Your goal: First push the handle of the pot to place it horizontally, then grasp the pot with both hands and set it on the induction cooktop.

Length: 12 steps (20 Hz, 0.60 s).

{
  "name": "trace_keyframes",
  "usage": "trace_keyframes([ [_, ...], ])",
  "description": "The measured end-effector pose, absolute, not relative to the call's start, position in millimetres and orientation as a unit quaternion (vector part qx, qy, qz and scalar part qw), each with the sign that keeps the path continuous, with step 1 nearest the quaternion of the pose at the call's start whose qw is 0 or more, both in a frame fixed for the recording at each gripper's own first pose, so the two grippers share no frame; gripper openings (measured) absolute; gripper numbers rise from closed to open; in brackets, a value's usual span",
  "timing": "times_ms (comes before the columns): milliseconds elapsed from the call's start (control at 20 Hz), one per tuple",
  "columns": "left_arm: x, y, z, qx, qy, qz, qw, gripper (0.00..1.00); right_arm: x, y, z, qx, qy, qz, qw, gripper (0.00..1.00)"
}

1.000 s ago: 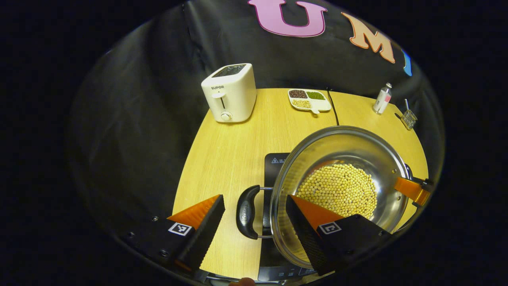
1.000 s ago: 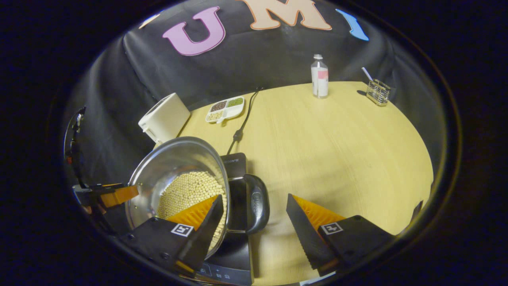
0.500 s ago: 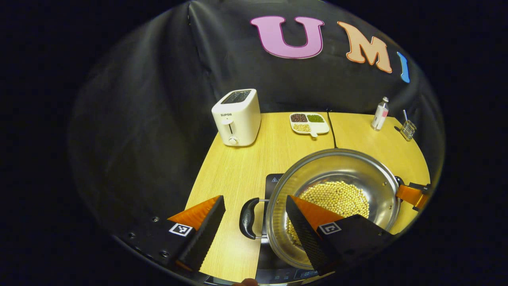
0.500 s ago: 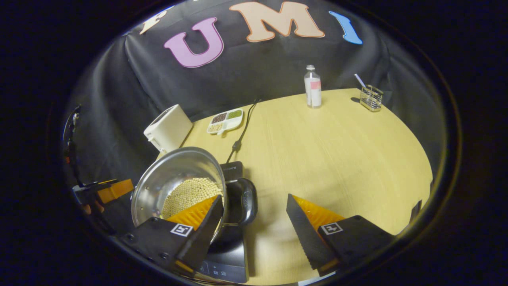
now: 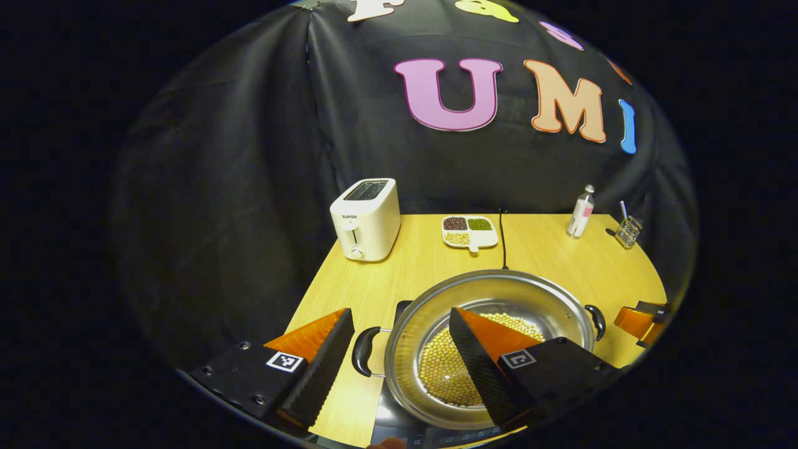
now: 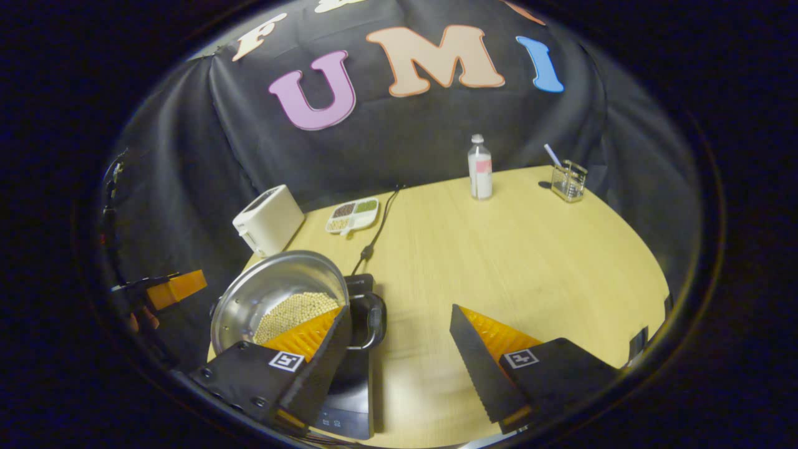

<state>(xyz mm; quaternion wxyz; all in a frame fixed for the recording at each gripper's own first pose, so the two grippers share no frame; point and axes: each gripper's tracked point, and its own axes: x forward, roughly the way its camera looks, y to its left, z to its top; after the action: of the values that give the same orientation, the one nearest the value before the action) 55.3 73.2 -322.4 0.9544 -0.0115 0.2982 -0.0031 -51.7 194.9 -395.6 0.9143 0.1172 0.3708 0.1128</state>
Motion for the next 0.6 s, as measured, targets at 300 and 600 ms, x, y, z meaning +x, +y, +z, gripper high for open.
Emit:
trace_keyframes([
  [300,62.0,57.5,-266.4,-0.032,0.236,0.017,0.971,0.99,-18.7,157.8,-320.0,0.063,0.26,0.11,0.957,0.93],
  [600,67.8,28.6,-183.9,-0.037,0.156,0.043,0.986,0.99,21.8,86.8,-221.1,0.036,0.136,0.082,0.987,0.99],
])
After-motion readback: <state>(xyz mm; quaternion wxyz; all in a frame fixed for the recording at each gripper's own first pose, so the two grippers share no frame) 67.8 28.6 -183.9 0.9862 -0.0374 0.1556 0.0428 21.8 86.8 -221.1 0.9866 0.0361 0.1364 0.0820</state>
